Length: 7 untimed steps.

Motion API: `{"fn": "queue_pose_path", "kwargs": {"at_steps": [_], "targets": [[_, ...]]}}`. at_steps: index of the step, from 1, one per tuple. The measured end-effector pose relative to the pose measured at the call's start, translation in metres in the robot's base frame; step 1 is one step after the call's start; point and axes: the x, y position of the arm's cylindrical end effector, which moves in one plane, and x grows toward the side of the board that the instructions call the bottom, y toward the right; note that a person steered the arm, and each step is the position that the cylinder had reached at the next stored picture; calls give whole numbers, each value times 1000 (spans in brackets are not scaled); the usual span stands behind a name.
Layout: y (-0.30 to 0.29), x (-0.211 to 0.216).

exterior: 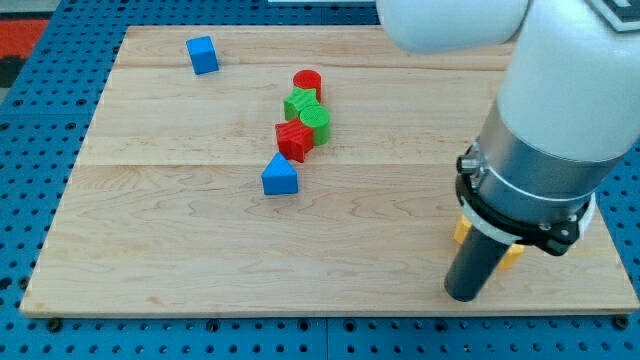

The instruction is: Slide the blue triangle right a bit

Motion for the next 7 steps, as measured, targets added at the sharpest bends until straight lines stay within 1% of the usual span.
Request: {"fn": "queue_pose_path", "kwargs": {"at_steps": [1,3,4,5,6,7], "targets": [[-26,-14],[-141,-55],[-208,-57],[-259,-58],[-309,-100],[-282,-126]]}}
